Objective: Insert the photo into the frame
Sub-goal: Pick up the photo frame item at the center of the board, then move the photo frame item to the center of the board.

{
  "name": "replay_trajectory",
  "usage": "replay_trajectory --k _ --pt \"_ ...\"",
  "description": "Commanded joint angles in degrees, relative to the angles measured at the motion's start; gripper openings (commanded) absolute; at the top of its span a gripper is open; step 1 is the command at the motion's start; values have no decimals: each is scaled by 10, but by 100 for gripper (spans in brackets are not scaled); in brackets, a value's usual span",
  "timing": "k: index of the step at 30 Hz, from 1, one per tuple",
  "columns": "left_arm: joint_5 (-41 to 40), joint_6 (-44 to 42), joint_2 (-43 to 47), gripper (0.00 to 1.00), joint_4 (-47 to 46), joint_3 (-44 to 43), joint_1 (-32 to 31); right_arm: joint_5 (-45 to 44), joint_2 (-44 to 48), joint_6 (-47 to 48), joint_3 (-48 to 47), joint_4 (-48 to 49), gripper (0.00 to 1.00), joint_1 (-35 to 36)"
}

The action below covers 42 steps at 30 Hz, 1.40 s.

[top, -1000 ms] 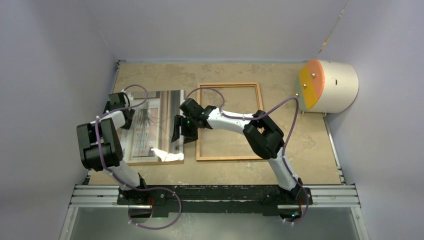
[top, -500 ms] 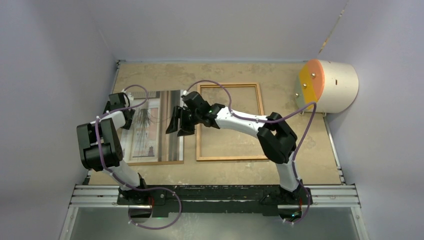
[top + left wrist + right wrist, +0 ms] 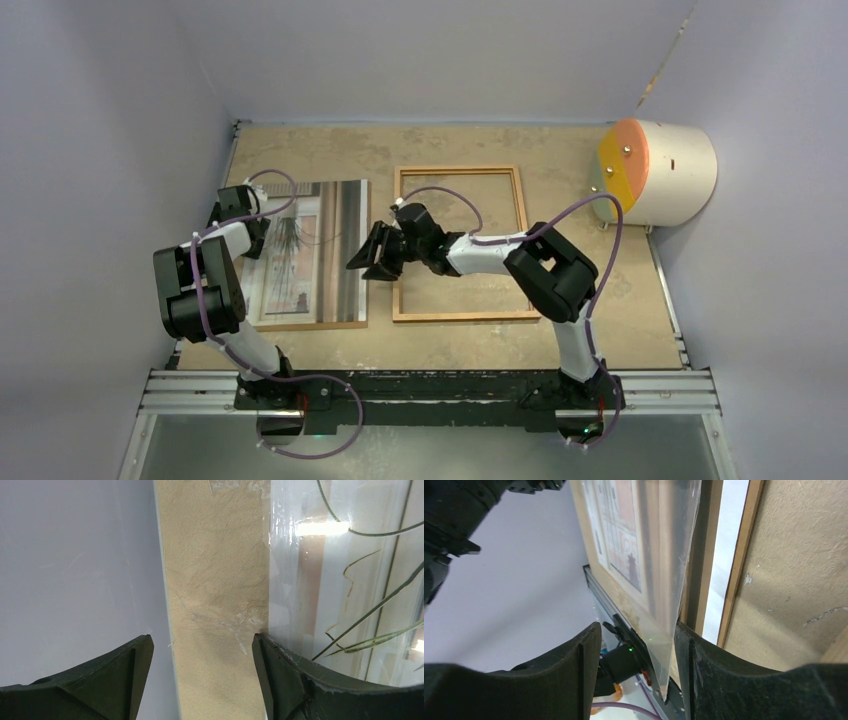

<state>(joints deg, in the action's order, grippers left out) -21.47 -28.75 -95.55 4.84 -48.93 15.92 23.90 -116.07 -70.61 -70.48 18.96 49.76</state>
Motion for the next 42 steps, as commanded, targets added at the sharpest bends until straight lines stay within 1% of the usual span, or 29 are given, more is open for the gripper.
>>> replay_trajectory --k 1,10,14,16,18,21,24,25,26,30,34,36,38,42 --pt "53 2 -6 77 54 22 -9 30 23 -80 36 188 57 -1" --pt "58 2 -7 77 61 19 -10 39 -6 -102 38 240 57 -1" --pt "62 6 -9 77 68 12 -10 37 -23 -95 19 232 57 -2" --pt "65 7 -8 77 74 8 -9 26 -30 -86 5 210 56 -1" --pt "67 8 -7 77 78 4 -9 14 -36 -62 -16 170 52 -1" --pt "67 5 -5 77 82 0 -9 7 -41 -20 -43 101 32 -1" --pt "56 -1 -1 78 90 -16 -5 -6 -31 27 -61 46 8 -2" --pt "53 -2 1 79 97 -27 -2 -11 -24 43 -66 29 3 -3" --pt "52 -2 4 80 110 -41 1 -14 -17 59 -71 13 0 -5" --pt "61 -4 18 82 174 -121 6 -19 33 129 -76 -50 0 -26" --pt "107 -4 36 83 238 -194 4 -12 105 179 -49 -104 0 -75" --pt "129 6 35 83 267 -227 -8 -15 141 214 -40 -160 0 -104" --pt "120 12 36 83 282 -236 -46 -16 176 254 -31 -246 0 -146" --pt "123 44 35 84 283 -236 -127 11 222 330 14 -369 0 -233"
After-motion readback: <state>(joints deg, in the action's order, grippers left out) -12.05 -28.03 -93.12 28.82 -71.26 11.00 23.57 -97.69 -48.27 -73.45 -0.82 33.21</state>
